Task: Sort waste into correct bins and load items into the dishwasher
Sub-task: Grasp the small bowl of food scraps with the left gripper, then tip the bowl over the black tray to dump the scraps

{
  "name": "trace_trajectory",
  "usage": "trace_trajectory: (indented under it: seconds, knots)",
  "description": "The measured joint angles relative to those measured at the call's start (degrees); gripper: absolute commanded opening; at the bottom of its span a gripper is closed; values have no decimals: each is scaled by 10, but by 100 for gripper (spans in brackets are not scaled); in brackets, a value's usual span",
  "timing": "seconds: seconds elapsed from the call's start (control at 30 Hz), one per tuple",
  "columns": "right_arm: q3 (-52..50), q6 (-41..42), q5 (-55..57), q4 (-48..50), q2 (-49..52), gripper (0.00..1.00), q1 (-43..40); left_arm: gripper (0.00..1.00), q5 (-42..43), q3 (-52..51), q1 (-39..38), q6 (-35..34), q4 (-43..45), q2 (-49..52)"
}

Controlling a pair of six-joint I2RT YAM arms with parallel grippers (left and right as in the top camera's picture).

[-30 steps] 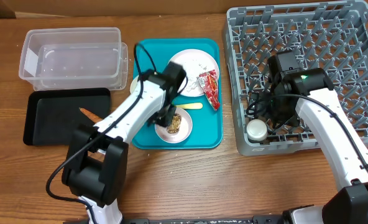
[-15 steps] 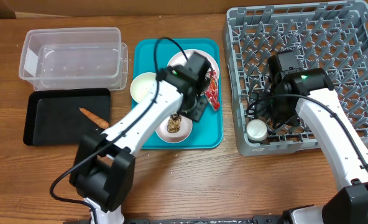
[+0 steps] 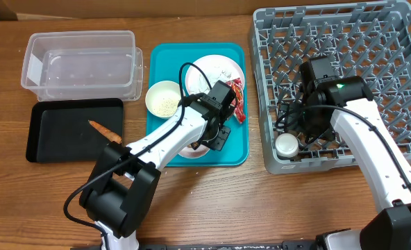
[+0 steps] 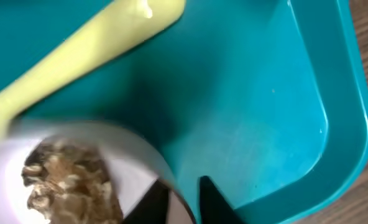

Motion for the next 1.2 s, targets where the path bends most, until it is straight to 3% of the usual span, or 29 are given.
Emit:
trace_trajectory:
  seconds: [0.23,0.4,0.5,0.67,0.93,0.97,1.2]
  knots:
    - [0,0,0,-5,0,92,0,4,-17,-2,0,-7,0,-4]
    - [0,0,0,-5,0,92,0,4,-17,71,0,-9,-138,-4]
    - [0,0,0,-5,0,92,0,4,-13,166,4,-9,-239,-5]
    - [0,-2,-1,-5,0,92,0,4,-7,272,42,-13,-319,-23]
    - [0,-2,-1,-3,0,92,0,4,59,290,242,-4,-355,-76]
    - [0,-2,-1,-2,0,92,0,4,100,290,306,19,-355,-76]
    - [0,-2,-2,0,0,92,0,4,348,249,543,149,-332,-77]
